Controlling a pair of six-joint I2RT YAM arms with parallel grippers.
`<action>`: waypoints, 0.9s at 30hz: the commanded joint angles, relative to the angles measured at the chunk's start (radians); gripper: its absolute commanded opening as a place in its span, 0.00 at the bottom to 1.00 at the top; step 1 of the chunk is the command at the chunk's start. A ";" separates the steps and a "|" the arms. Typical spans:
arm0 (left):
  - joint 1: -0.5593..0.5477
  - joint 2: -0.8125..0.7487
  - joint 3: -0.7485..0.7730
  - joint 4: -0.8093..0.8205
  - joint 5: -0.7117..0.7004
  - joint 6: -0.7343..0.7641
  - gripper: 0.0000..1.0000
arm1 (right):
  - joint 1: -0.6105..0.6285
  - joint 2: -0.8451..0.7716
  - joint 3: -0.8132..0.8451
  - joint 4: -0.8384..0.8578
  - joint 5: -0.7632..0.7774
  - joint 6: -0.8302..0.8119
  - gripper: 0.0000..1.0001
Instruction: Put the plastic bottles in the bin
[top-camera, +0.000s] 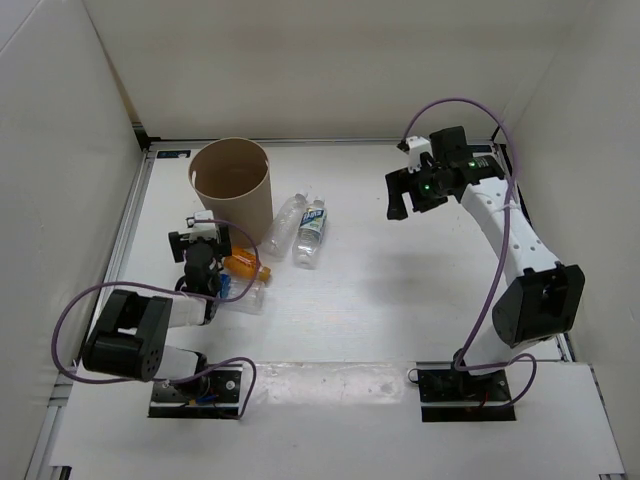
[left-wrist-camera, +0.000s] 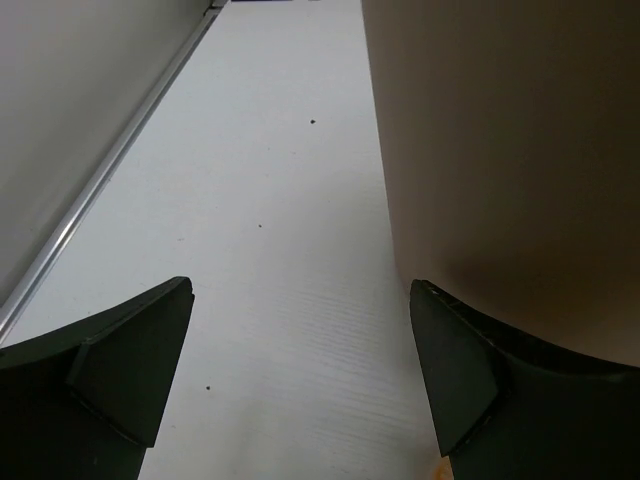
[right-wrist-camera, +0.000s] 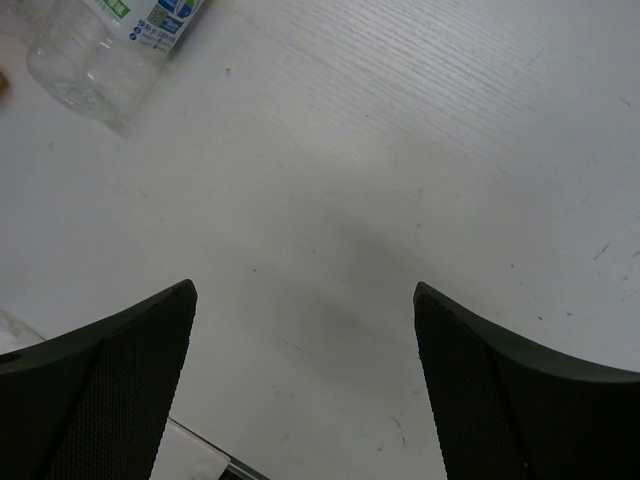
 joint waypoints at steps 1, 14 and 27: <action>-0.039 -0.091 -0.009 -0.017 -0.053 0.026 1.00 | -0.001 0.035 0.046 0.004 -0.063 0.038 0.90; -0.091 -0.562 0.155 -0.695 -0.279 -0.140 1.00 | 0.008 0.372 0.237 0.111 -0.355 0.271 0.90; -0.097 -0.737 0.184 -0.905 -0.351 -0.154 1.00 | 0.167 0.659 0.468 0.113 -0.301 0.346 0.90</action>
